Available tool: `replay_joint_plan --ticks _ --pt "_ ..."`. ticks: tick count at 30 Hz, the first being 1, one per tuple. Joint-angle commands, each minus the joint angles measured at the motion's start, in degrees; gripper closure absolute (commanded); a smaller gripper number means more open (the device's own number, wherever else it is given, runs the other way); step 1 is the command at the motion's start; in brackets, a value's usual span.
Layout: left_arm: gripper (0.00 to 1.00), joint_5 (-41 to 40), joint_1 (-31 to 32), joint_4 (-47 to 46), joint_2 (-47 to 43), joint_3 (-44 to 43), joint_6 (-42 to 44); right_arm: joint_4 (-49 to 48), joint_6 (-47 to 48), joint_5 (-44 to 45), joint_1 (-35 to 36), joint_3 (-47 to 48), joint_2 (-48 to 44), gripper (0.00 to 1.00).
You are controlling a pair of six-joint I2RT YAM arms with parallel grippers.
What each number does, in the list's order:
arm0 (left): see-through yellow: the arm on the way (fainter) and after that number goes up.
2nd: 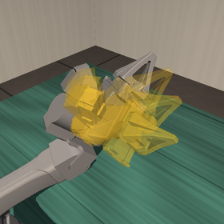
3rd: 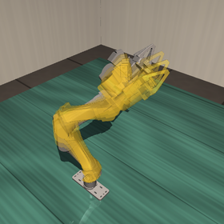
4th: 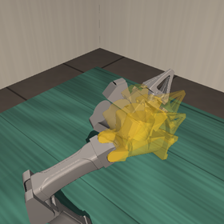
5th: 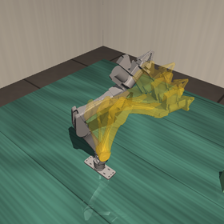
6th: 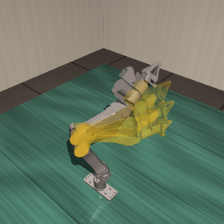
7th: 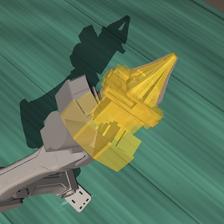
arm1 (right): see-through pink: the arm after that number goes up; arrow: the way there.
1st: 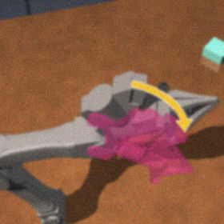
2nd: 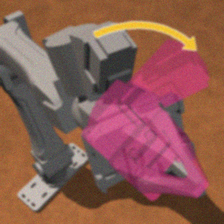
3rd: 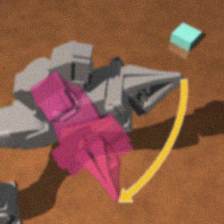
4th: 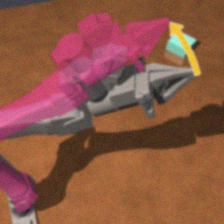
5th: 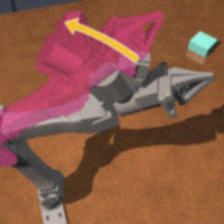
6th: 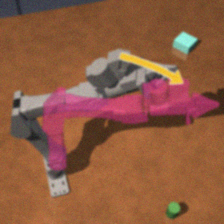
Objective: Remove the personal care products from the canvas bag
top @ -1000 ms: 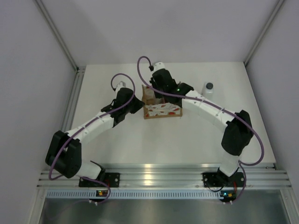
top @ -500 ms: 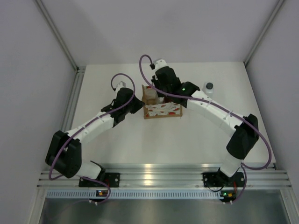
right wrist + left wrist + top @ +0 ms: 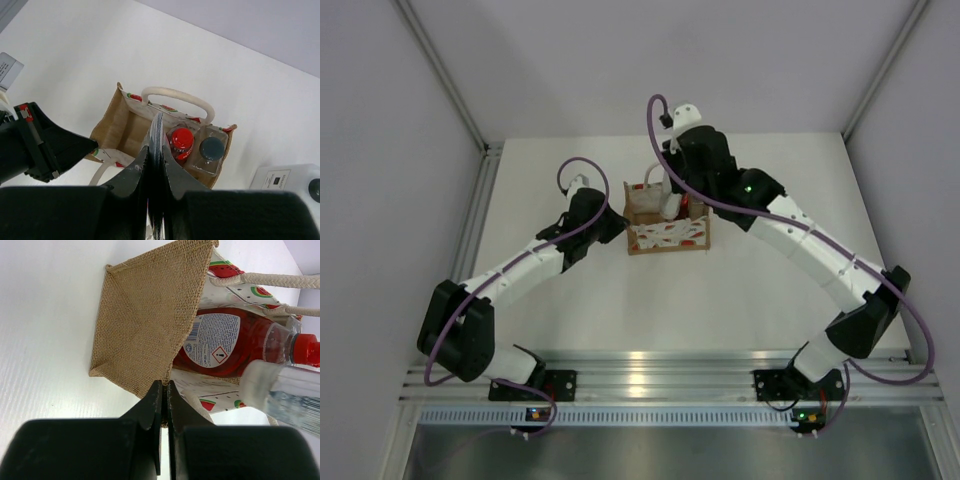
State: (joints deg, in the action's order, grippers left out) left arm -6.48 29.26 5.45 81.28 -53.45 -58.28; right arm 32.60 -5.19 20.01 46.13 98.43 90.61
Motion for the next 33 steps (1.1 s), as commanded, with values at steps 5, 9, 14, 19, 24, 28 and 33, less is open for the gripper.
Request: replay_joint_plan --ticks 5,9,14,19,24,28,33 --pt "1.0 -1.9 -0.3 0.4 -1.5 0.8 0.4 -0.3 1.5 5.9 0.6 4.0 -7.1 1.0" --pt "1.0 -2.0 -0.3 0.4 -1.3 0.6 0.5 0.8 1.7 8.4 -0.3 3.1 -11.6 1.0" --pt "1.0 -2.1 -0.3 0.4 -0.6 0.5 0.5 2.4 -0.2 9.9 -3.4 -2.1 -15.6 1.0" --pt "1.0 -2.4 -0.3 0.4 -0.2 0.3 0.6 -1.7 -3.9 7.6 -7.9 -15.8 -21.5 1.0" --pt "1.0 -2.3 -0.3 0.4 -0.1 -0.2 1.1 -9.5 -6.9 5.8 -14.0 -28.4 -25.0 1.0" --pt "1.0 -2.7 -0.3 0.4 -0.2 0.0 1.3 -17.8 -11.1 3.9 -16.5 -42.4 -25.2 1.0" --pt "1.0 -2.7 -0.3 0.4 -0.5 0.3 2.2 -20.1 -12.6 2.9 -17.3 -48.3 -23.3 1.0"
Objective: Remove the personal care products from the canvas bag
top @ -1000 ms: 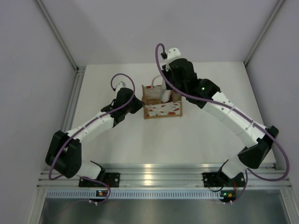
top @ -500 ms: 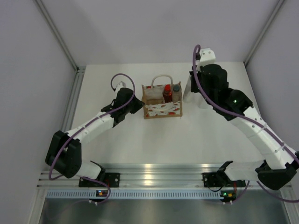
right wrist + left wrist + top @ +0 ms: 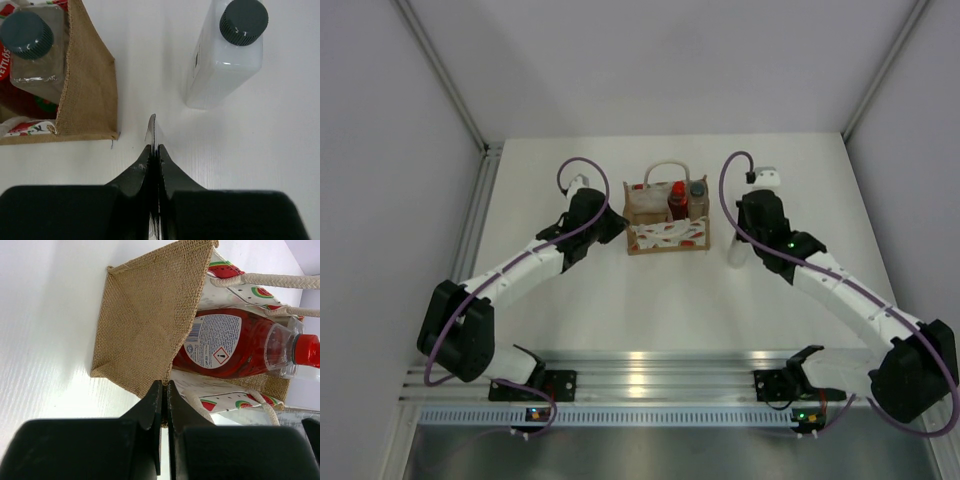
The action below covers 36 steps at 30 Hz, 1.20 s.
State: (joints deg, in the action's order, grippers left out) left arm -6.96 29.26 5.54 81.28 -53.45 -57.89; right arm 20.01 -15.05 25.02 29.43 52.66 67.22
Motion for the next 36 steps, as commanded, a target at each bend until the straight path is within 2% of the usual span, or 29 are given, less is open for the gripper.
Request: replay_joint_plan --ticks 1,6,9,10,12,15,19,25,29,32,36 --pt "1.0 -2.4 -0.3 0.3 -0.7 0.4 1.9 -7.7 -3.2 -1.5 -0.6 -3.3 0.2 1.0" --pt "1.0 -2.6 -0.3 0.3 -0.9 0.7 2.2 -7.9 -3.8 -1.2 -0.7 -4.2 0.0 0.99" --pt "1.0 -2.4 -0.3 0.3 -0.8 0.6 2.4 -5.7 -3.4 0.5 -0.7 -1.8 -0.5 0.6" --pt "1.0 -2.3 -0.3 0.3 -0.8 0.6 2.6 -3.9 -3.0 1.3 -0.7 -0.8 -0.8 0.37" --pt "1.0 -2.2 -0.3 0.3 -0.8 0.6 2.8 -1.7 -2.1 1.4 -0.7 2.5 -1.2 0.2" --pt "1.0 -2.4 -0.3 0.5 -0.9 0.5 3.0 2.1 -0.3 1.3 -0.2 8.5 -1.3 0.18" --pt "1.0 -2.8 -0.3 0.7 -1.2 0.5 3.0 4.1 1.8 -0.7 2.6 15.7 0.4 0.21" --pt "1.0 -2.9 -0.3 0.7 -1.1 0.3 2.9 5.9 3.9 -7.6 6.1 25.7 10.9 0.32" --pt "1.0 -2.5 -0.3 0.7 -0.9 0.2 2.6 7.0 3.3 -8.2 7.5 32.0 20.3 0.36" --pt "1.0 -2.4 -0.3 0.7 -0.8 0.2 2.7 7.9 2.6 -8.2 8.4 36.5 25.7 0.45" --pt "1.0 -2.4 -0.3 0.7 -0.9 0.3 3.0 9.1 1.4 -6.9 9.2 40.8 30.0 0.46"
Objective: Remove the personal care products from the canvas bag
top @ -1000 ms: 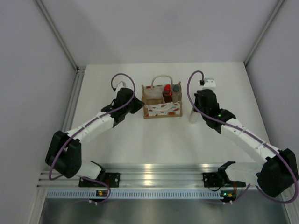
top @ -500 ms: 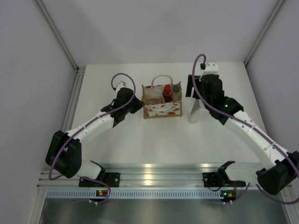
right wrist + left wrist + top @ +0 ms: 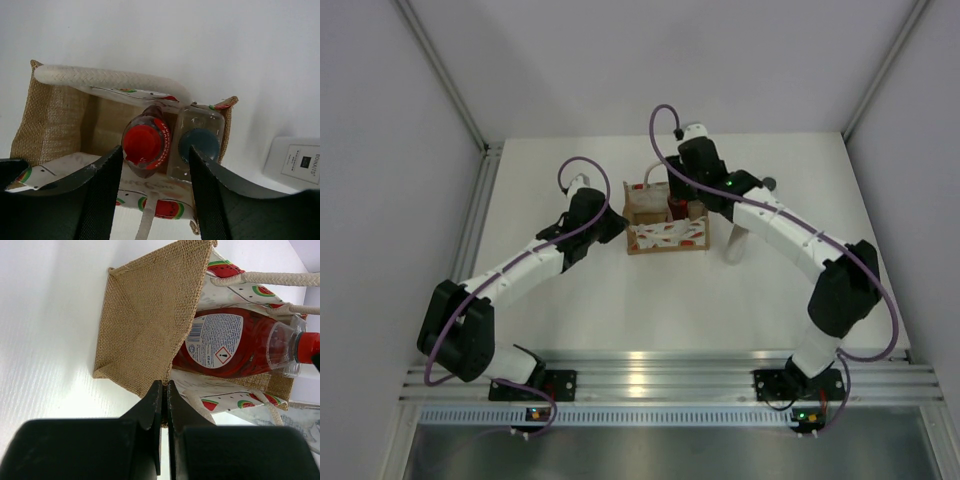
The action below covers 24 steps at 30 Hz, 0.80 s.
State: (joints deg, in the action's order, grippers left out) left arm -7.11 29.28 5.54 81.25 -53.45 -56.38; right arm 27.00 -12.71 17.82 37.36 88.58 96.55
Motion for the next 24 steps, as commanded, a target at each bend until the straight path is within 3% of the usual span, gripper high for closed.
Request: replay_joint_plan --ticks 1,19,24 --pt "1.0 -2.3 -0.4 0.7 -0.9 0.3 1.6 2.2 -0.9 0.4 1.3 5.3 1.4 0.47" --pt "1.0 -2.2 -0.3 0.7 -0.8 0.5 1.6 3.8 -6.3 4.3 3.3 6.7 10.8 0.54" --pt "1.0 -2.0 -0.3 0.7 -1.0 0.7 1.6 3.8 -7.9 5.8 3.8 6.3 13.2 0.47"
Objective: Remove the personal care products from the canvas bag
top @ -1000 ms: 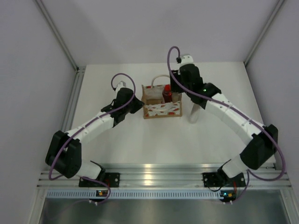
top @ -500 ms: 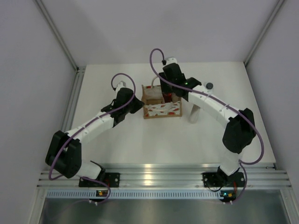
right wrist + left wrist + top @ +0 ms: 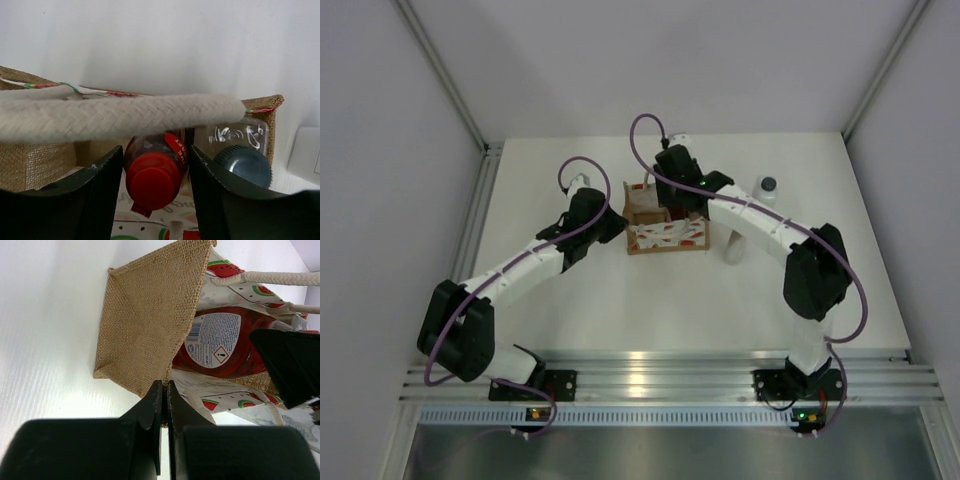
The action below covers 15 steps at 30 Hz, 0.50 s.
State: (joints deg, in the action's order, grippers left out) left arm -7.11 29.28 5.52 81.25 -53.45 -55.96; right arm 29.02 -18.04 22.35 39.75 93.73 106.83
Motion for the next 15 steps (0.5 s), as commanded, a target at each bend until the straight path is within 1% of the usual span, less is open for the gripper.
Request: replay_joint_plan --ticks 1,9,12,13,15 --pt "1.0 -2.0 -0.3 0.7 -1.1 0.8 1.3 1.7 -2.7 1.6 1.4 1.0 3.2 0.47" --pt "1.0 -2.1 -0.4 0.7 -0.9 0.7 1.5 1.7 -3.3 4.4 1.6 1.5 4.7 0.46" --pt "1.0 -2.0 -0.3 0.7 -0.7 0.5 1.6 1.7 -3.0 4.4 1.6 2.4 5.8 0.41" --pt "1.0 -2.0 -0.3 0.7 -0.7 0.5 1.6 1.6 -3.0 4.2 1.6 2.6 6.5 0.36" --pt "1.0 -2.1 -0.4 0.7 -0.6 0.5 1.6 1.7 -3.2 4.1 1.6 2.8 7.0 0.36"
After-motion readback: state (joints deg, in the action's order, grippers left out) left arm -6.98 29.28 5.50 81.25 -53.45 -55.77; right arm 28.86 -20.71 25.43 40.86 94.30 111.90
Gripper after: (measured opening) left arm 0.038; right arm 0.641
